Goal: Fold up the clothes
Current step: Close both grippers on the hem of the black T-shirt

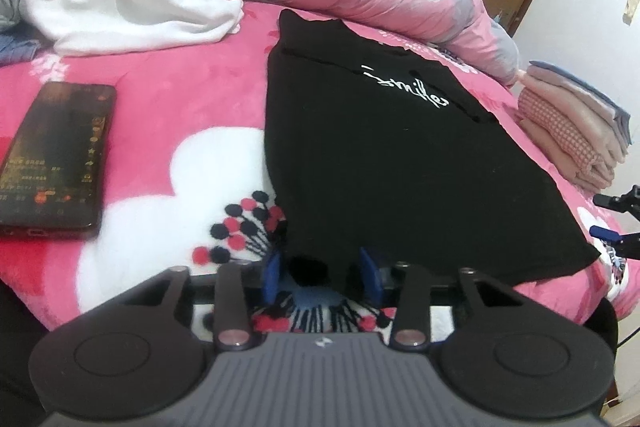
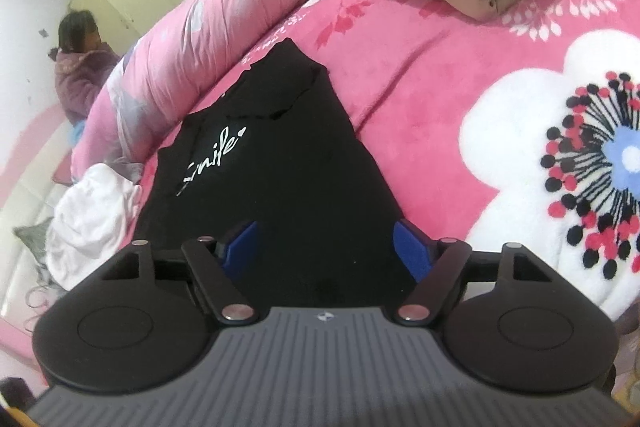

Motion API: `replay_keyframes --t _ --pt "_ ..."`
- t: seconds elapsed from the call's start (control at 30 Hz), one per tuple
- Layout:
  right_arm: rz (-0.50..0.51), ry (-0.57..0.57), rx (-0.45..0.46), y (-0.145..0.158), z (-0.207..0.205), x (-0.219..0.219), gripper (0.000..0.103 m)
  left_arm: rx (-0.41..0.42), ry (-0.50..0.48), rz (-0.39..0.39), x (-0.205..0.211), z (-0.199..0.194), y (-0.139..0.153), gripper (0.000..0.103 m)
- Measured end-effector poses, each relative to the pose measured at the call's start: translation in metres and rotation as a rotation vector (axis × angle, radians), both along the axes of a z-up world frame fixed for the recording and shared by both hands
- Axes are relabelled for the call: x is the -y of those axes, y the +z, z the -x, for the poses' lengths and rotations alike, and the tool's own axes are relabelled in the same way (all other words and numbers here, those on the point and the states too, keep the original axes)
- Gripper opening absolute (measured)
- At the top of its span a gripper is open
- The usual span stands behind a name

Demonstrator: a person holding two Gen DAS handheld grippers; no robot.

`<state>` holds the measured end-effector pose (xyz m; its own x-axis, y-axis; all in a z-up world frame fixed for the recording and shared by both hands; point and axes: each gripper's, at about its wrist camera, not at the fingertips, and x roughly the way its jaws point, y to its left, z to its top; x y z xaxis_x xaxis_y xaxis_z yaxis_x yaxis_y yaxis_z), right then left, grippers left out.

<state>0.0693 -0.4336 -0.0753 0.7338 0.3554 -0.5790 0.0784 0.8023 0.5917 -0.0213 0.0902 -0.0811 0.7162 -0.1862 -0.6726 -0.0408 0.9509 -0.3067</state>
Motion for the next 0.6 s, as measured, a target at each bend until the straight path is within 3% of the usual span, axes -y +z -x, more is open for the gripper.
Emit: replay_keyframes --t 0.13,0.37,0.6 --pt "-0.036 -0.011 -0.030 -0.010 -0.009 0.012 0.056 -0.011 0.002 0.028 -0.007 -0.001 -0.002 0.026" --pt "-0.100 -0.009 -0.072 -0.029 -0.006 0.033 0.042 -0.017 -0.009 0.028 -0.010 -0.003 -0.005 0.024" --pt "-0.271 0.038 -0.116 -0.036 0.030 0.047 0.025 -0.018 -0.027 0.022 -0.011 -0.003 -0.005 0.024"
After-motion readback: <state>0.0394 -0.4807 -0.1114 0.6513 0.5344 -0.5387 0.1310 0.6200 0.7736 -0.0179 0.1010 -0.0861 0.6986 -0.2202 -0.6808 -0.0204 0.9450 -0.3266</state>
